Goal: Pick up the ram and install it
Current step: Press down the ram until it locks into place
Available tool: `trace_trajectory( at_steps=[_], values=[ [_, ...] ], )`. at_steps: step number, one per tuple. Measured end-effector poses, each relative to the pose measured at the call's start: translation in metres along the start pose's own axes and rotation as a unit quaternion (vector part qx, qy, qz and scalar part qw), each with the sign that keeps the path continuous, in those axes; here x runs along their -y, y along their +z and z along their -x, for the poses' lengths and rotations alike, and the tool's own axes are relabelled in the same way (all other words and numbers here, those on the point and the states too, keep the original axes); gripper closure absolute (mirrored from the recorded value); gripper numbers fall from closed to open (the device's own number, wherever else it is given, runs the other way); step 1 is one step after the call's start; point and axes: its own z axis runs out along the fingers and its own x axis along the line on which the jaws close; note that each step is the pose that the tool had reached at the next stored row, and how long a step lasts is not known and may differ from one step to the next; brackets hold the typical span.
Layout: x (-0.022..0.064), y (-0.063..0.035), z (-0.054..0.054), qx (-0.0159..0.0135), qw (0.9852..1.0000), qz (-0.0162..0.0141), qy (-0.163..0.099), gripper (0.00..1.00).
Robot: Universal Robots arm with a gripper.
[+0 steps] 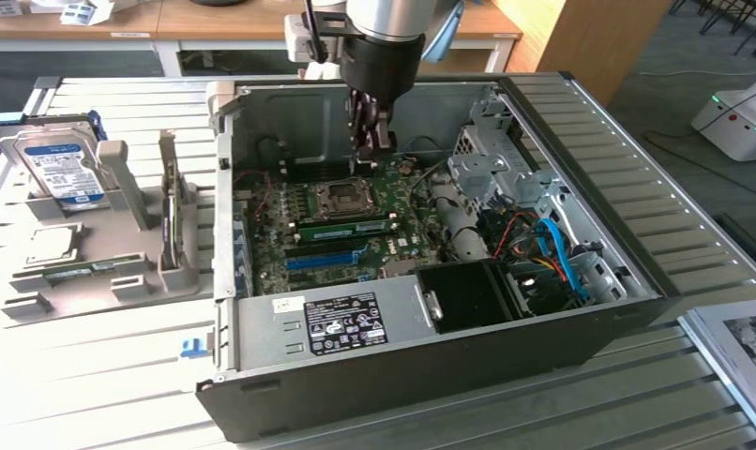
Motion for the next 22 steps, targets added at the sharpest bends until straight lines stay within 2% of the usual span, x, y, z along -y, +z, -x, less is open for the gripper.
trace_trajectory(
  at_steps=[12, 17, 22],
  values=[
    [-0.0001, -0.0026, 0.0001, 0.0000, 1.0000, -0.0001, 0.000, 0.90],
    [-0.0011, -0.0026, 0.0000, 0.0000, 1.0000, -0.0026, 0.000, 0.90],
    [-0.0012, -0.0025, 0.0000, 0.0001, 1.0000, -0.0028, 0.000, 0.90]
  ],
)
